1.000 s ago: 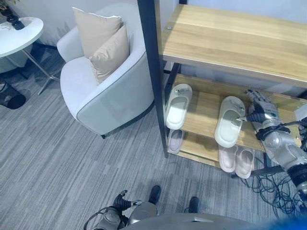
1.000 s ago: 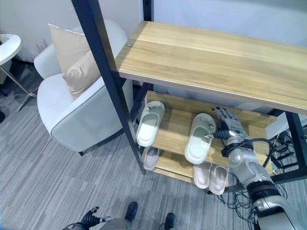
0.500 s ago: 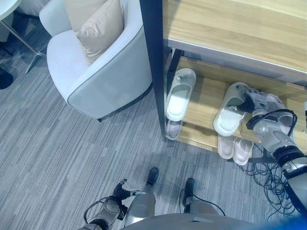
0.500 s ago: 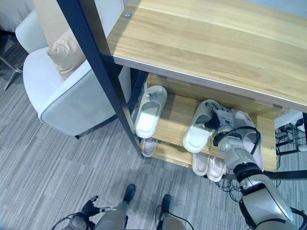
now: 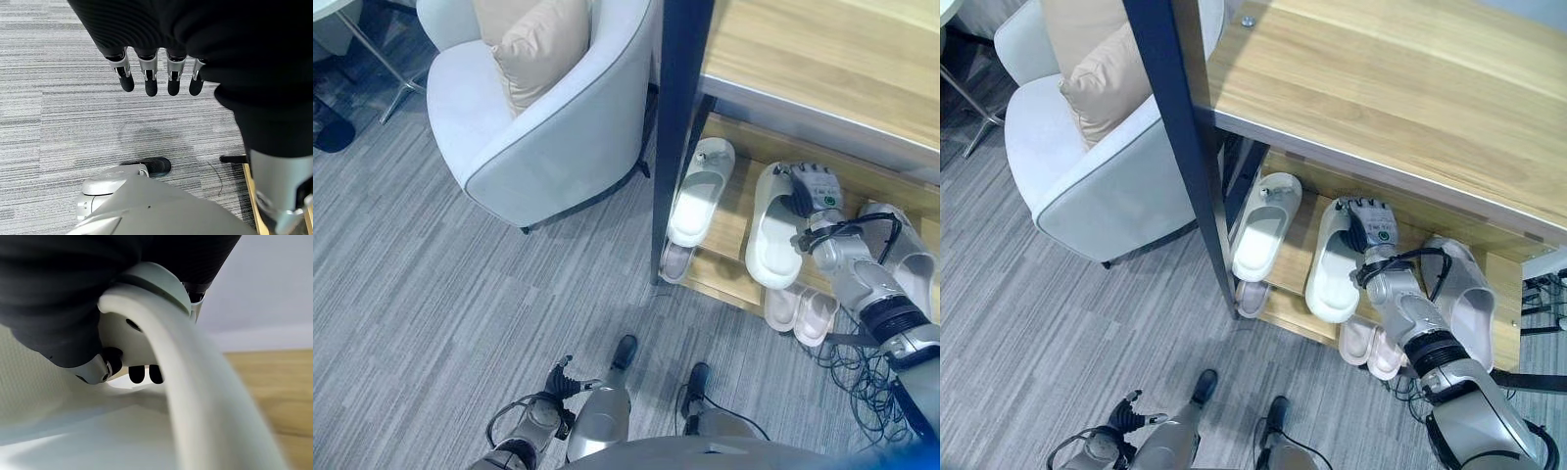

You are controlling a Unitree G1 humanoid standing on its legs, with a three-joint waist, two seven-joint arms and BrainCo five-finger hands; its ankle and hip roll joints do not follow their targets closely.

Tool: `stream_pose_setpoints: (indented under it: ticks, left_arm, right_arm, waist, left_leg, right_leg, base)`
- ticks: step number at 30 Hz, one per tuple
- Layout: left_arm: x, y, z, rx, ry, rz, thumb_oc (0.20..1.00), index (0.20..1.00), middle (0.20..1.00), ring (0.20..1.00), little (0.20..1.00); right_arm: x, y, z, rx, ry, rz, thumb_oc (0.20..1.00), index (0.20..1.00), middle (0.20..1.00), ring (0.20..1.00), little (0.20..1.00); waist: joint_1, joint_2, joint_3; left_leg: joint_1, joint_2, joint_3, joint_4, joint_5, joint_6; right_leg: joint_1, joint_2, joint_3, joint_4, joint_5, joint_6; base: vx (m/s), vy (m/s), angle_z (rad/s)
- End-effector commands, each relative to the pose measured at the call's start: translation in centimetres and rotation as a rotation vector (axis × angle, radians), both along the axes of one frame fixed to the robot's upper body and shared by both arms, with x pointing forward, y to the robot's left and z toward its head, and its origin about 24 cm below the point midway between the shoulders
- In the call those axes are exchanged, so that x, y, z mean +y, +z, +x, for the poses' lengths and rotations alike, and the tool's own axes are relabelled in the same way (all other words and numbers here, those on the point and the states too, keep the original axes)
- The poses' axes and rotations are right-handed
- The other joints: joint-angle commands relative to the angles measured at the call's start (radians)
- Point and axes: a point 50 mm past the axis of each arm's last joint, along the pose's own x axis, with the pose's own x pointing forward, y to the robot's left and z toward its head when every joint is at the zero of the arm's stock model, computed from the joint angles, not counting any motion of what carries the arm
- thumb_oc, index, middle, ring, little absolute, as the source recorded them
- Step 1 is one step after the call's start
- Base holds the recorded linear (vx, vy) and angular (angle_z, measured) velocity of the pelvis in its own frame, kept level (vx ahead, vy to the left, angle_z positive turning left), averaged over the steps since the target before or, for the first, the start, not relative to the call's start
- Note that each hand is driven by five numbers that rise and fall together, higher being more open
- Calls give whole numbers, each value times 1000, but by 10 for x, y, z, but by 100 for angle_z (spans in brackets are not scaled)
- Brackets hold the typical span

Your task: Arrange the slippers neatly on the shoe rack.

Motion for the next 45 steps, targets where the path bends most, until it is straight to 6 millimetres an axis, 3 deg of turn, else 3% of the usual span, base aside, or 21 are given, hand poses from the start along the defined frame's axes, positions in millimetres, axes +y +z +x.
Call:
stream_pose_setpoints:
  ticks: [1,8,15,19,30,36,43,44,45]
  left_arm:
    - [-26,-4,6,7,-70,-33,1000,1000,1000,1000,1000]
    - [-24,-4,6,12,-63,-28,1000,1000,1000,1000,1000]
    - [-23,-3,7,3,-64,-20,1000,1000,1000,1000,1000]
    - [-22,-2,9,-1,-69,-16,1000,1000,1000,1000,1000]
    - [-25,-4,6,5,-68,-15,1000,1000,1000,1000,1000]
    - [-28,-5,5,11,-64,-23,1000,1000,1000,1000,1000]
    - [-26,-5,5,14,-58,-21,1000,1000,1000,1000,1000]
    - [-26,-5,4,15,-59,-20,1000,1000,1000,1000,1000]
    - [-26,-5,4,16,-57,-18,1000,1000,1000,1000,1000]
  right_arm:
    - [-8,16,-1,-69,-2,-62,200,200,200,200,200]
    - [-1,18,6,-69,2,-47,200,200,200,200,200]
    - [7,7,11,-26,-7,14,200,200,200,200,200]
    - [1,-1,14,8,-48,10,200,200,200,200,200]
    - [-8,2,20,-2,-111,-12,200,200,200,200,200]
    - [-10,16,26,-39,-123,-22,200,200,200,200,200]
    - [-17,10,28,-4,-159,-9,200,200,200,200,200]
    - [-17,9,29,-1,-160,-5,523,523,523,523,523]
    - [-16,9,29,-4,-159,21,1000,1000,1000,1000,1000]
  waist:
    - [24,-13,-16]
    - [37,-21,-12]
    - [54,-31,-3]
    - [63,-38,2]
    - [68,-29,1]
    - [64,-26,-2]
    - [72,-27,-4]
    - [72,-27,-4]
    - [73,-26,-5]
  left_leg:
    - [26,-15,33,5,-79,-9]
    - [18,-17,31,5,-76,-9]
    - [7,-20,18,5,-72,-7]
    - [-6,-27,5,5,-69,-8]
    - [-11,-40,-1,5,-66,-4]
    - [-18,-42,4,5,-63,-4]
    - [-21,-42,-2,5,-60,-7]
    - [-21,-42,-3,5,-60,-7]
    - [-21,-42,-3,5,-59,-7]
  right_leg:
    - [51,-44,-62,6,-42,75]
    - [47,-48,-69,6,-38,77]
    - [42,-49,-80,6,-34,79]
    - [38,-54,-97,6,-31,82]
    - [33,-67,-101,6,-21,85]
    - [22,-68,-91,6,-18,85]
    - [22,-67,-98,6,-19,85]
    - [22,-67,-98,6,-19,85]
    - [23,-67,-98,6,-20,84]
  base:
    - [7,17,7]
    - [0,5,2]
    - [-5,16,4]
    - [-6,11,8]
    - [-14,30,4]
    - [-3,5,0]
    - [1,0,0]
    - [0,0,0]
    - [0,0,0]
